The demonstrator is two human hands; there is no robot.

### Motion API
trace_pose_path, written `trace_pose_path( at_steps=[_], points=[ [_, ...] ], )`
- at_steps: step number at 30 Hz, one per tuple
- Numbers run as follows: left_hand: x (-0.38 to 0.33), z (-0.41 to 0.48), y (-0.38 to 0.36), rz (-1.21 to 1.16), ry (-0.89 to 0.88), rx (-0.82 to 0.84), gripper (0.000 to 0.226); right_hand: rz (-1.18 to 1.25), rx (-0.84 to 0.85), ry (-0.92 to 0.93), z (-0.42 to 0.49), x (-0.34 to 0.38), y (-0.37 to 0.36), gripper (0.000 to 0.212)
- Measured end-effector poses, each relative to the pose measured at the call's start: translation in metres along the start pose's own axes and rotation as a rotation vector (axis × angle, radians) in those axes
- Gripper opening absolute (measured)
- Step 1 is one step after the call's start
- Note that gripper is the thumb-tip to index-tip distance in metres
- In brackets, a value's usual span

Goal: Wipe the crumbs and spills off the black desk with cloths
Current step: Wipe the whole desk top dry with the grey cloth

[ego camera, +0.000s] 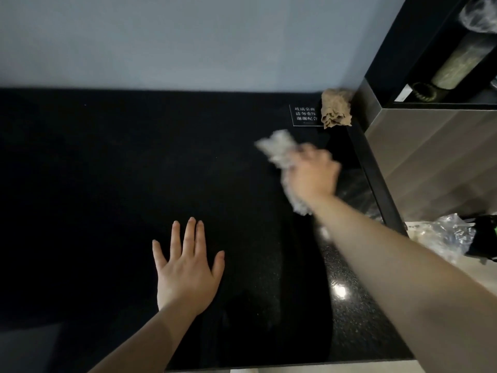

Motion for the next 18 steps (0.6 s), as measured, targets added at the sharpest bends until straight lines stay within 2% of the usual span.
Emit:
trace_pose_path(
  at_steps=[2, 3, 4, 6, 9, 11, 13, 14, 15, 16, 18],
  points=[
    [0.0, 0.0, -0.001, 0.007, -0.003, 0.008, 0.075, 0.035, 0.031, -0.471, 0.012, -0.058, 0.005, 0.047],
    [0.0, 0.0, 0.0, 0.007, 0.0, 0.011, 0.075, 0.091, 0.044, -0.61, 0.012, -0.067, 0.006, 0.049],
    [0.0, 0.001, 0.001, 0.006, 0.003, 0.014, 0.075, 0.116, 0.062, -0.648, 0.01, -0.064, 0.005, 0.05],
    [-0.002, 0.0, 0.002, 0.013, 0.004, 0.032, 0.076, 0.091, 0.094, -0.456, -0.001, -0.032, 0.001, 0.046],
    [-0.002, 0.001, 0.005, 0.03, 0.007, 0.056, 0.081, 0.158, 0.092, -0.028, -0.036, 0.037, 0.002, 0.034],
    [-0.003, 0.001, 0.007, 0.025, 0.014, 0.067, 0.082, 0.255, 0.157, 0.282, -0.068, 0.07, 0.012, 0.03],
    [-0.002, 0.002, 0.011, -0.055, 0.034, 0.072, 0.075, 0.292, 0.187, 0.57, -0.094, 0.074, 0.022, 0.028],
    [0.0, 0.002, 0.014, -0.115, 0.043, 0.075, 0.07, 0.258, 0.131, 0.633, -0.096, 0.063, 0.023, 0.028],
    [0.002, 0.002, 0.016, -0.17, 0.045, 0.079, 0.065, 0.198, 0.071, 0.593, -0.091, 0.047, 0.022, 0.029],
    [0.004, 0.002, 0.018, -0.21, 0.036, 0.082, 0.059, 0.127, 0.035, 0.449, -0.081, 0.028, 0.018, 0.029],
    [0.008, 0.003, 0.022, -0.25, 0.004, 0.087, 0.054, 0.057, 0.0, -0.012, -0.063, -0.006, 0.015, 0.031]
  ],
)
Point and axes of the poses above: each hand's wrist, its own z-axis towards the middle knuckle, its own y-axis out of the back of the hand, x = y × z, the point moved 1 cm from there along z, towards the middle knuckle
